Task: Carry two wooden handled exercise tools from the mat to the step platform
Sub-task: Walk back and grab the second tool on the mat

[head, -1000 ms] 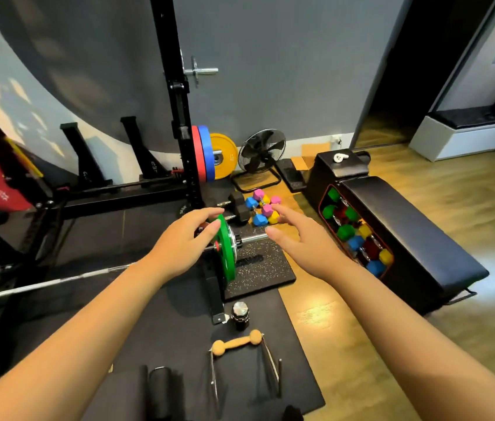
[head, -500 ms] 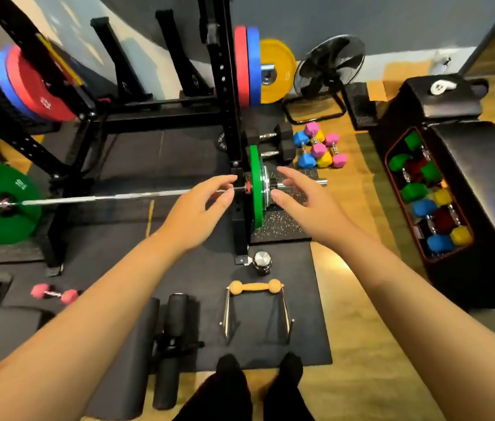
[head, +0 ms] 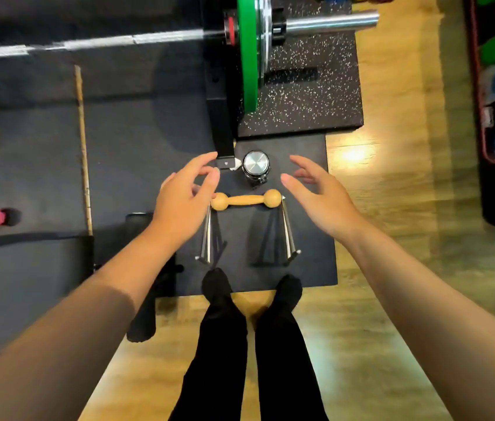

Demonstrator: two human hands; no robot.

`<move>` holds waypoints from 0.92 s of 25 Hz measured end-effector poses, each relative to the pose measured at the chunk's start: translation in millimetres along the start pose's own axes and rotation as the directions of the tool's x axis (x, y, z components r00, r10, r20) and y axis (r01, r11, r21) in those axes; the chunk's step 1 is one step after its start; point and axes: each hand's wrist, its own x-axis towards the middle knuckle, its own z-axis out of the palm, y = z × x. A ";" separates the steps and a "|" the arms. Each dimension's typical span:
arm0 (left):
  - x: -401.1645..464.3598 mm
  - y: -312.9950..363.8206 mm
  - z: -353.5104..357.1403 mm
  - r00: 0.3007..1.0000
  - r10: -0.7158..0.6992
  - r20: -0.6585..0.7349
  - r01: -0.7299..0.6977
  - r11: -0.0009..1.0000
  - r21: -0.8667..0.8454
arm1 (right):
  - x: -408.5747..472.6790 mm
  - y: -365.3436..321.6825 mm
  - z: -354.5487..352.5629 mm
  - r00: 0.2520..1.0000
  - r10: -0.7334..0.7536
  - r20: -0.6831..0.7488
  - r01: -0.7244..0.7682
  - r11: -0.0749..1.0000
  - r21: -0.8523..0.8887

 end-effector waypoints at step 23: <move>81.0 -376.0 164.7 0.921 -0.346 0.177 0.287 0.912 0.292 | 161.5 323.2 127.9 0.891 0.441 0.108 -0.376 0.851 -0.367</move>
